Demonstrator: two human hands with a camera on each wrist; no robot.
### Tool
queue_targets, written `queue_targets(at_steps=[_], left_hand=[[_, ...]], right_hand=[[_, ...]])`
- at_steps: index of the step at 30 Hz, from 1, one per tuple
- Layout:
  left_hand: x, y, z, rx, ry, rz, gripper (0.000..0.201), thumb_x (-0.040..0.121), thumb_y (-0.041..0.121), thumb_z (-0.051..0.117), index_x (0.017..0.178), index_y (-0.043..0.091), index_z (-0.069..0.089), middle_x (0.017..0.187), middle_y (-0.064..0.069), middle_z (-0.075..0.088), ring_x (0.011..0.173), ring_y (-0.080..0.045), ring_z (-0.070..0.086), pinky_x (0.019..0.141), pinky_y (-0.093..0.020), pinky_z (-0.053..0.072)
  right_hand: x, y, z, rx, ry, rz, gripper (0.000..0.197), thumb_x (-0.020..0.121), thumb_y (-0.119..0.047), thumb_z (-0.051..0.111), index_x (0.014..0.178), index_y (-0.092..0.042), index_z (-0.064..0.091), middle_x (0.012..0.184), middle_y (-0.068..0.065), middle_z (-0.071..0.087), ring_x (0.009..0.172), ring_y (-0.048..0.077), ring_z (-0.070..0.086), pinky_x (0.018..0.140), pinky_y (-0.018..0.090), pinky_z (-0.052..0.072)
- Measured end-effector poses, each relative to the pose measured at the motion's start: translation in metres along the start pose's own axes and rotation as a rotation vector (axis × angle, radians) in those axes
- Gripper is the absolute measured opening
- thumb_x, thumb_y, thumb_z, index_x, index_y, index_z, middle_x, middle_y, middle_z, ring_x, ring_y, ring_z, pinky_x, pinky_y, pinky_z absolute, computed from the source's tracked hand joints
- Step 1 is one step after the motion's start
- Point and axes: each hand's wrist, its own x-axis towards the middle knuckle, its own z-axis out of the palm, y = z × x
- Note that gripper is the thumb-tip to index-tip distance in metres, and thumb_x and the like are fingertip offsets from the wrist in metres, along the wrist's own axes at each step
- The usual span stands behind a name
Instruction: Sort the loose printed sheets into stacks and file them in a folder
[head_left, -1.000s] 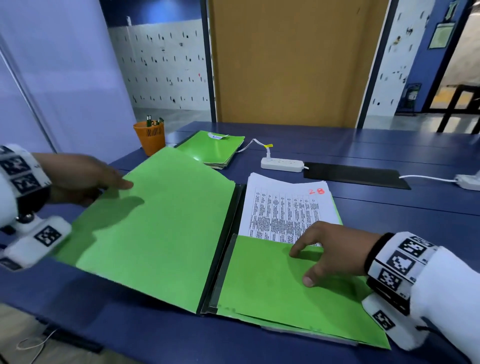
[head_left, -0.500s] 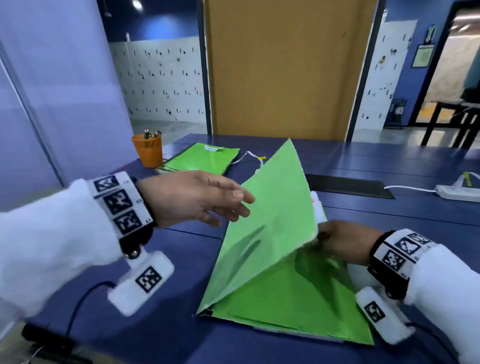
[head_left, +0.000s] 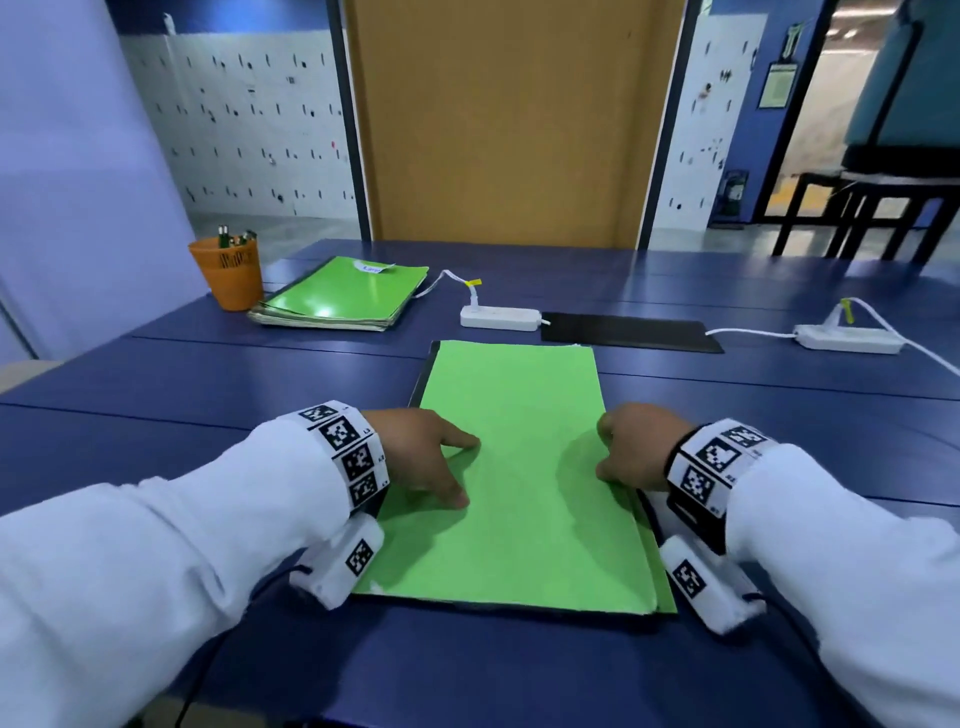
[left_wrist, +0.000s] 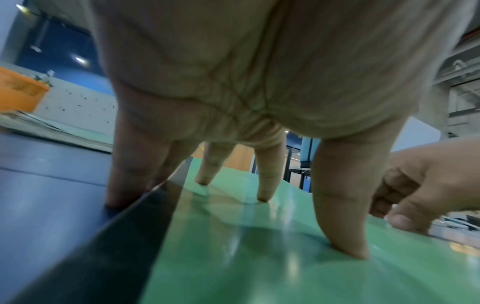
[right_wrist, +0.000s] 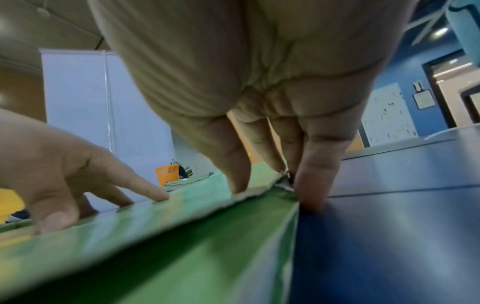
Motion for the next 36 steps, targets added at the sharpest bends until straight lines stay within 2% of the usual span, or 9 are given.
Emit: queue_targets(at_steps=[5,13,17,19,21,23,27,31,36], left_hand=[[-0.003,0.0,-0.001,0.019,0.002,-0.032,0.085,0.081,0.052,0.081,0.153,0.051,0.037,0.163,0.007,0.037,0.145,-0.021,0.042,0.118,-0.037,0.036],[0.016,-0.004,-0.004,0.063,-0.014,-0.04,0.091,0.077,0.069,0.075,0.154,0.057,0.027,0.167,0.01,0.028,0.15,-0.022,0.034,0.12,-0.037,0.033],[0.032,-0.015,-0.005,0.019,0.035,-0.017,0.102,0.07,0.07,0.08,0.155,0.055,0.026,0.17,0.002,0.019,0.152,-0.025,0.032,0.122,-0.044,0.031],[0.042,-0.037,-0.009,-0.164,0.057,-0.011,0.115,0.056,0.076,0.084,0.155,0.046,0.034,0.163,-0.002,0.036,0.143,-0.025,0.047,0.119,-0.048,0.037],[0.05,-0.06,-0.013,-0.483,0.14,-0.071,0.092,0.061,0.062,0.089,0.136,0.02,0.057,0.135,-0.004,0.066,0.119,-0.026,0.066,0.11,-0.046,0.048],[0.06,-0.078,-0.016,-0.642,0.236,-0.198,0.037,0.084,0.03,0.081,0.11,0.011,0.064,0.112,-0.015,0.069,0.099,-0.028,0.066,0.097,-0.041,0.054],[0.067,-0.097,-0.014,-1.034,0.217,-0.266,0.01,0.091,-0.009,0.06,0.093,-0.009,0.07,0.093,-0.031,0.069,0.077,-0.034,0.064,0.081,-0.046,0.054],[0.062,-0.139,-0.048,-0.949,0.268,-0.327,0.025,0.09,-0.009,0.059,0.099,0.009,0.074,0.079,-0.016,0.076,0.071,-0.033,0.067,0.078,-0.052,0.058],[0.042,-0.179,-0.111,-0.64,0.359,-0.421,0.056,0.092,0.001,0.054,0.136,0.035,0.055,0.124,-0.007,0.064,0.086,-0.034,0.067,0.065,-0.034,0.056]], right_hand=[[-0.009,-0.018,-0.006,0.022,-0.026,0.064,0.032,0.078,-0.04,0.076,0.081,-0.013,0.059,0.073,-0.002,0.052,0.061,0.011,0.047,0.048,0.022,0.035],[-0.003,-0.026,-0.014,0.063,0.021,0.133,0.06,0.078,-0.043,0.079,0.123,-0.008,0.062,0.122,0.006,0.065,0.108,0.022,0.063,0.085,0.029,0.052],[0.01,-0.015,-0.012,0.226,-0.021,0.202,0.065,0.075,-0.039,0.083,0.124,-0.005,0.059,0.117,0.008,0.065,0.104,0.025,0.065,0.092,0.036,0.054],[0.022,-0.005,-0.009,0.362,-0.037,0.241,0.059,0.075,-0.035,0.084,0.116,-0.003,0.057,0.104,0.008,0.066,0.093,0.025,0.066,0.086,0.034,0.056],[0.029,0.003,-0.006,0.514,-0.075,0.25,0.033,0.079,-0.025,0.08,0.095,-0.002,0.062,0.087,0.008,0.065,0.074,0.019,0.068,0.067,0.022,0.058],[0.036,0.001,-0.004,0.634,-0.133,0.245,0.012,0.082,-0.011,0.074,0.081,-0.007,0.063,0.075,0.005,0.064,0.052,0.005,0.065,0.048,0.014,0.052],[0.055,-0.025,0.009,0.771,-0.103,0.199,0.039,0.062,-0.009,0.073,0.099,-0.012,0.064,0.09,0.005,0.075,0.08,0.024,0.073,0.078,0.043,0.061],[0.064,-0.073,-0.001,0.819,-0.119,0.149,0.036,0.072,-0.008,0.074,0.096,-0.022,0.05,0.098,0.002,0.068,0.089,0.02,0.068,0.083,0.039,0.058],[0.08,-0.16,-0.031,0.769,-0.128,0.151,0.046,0.079,-0.012,0.068,0.117,-0.015,0.042,0.104,0.002,0.063,0.091,0.021,0.064,0.078,0.034,0.057]])
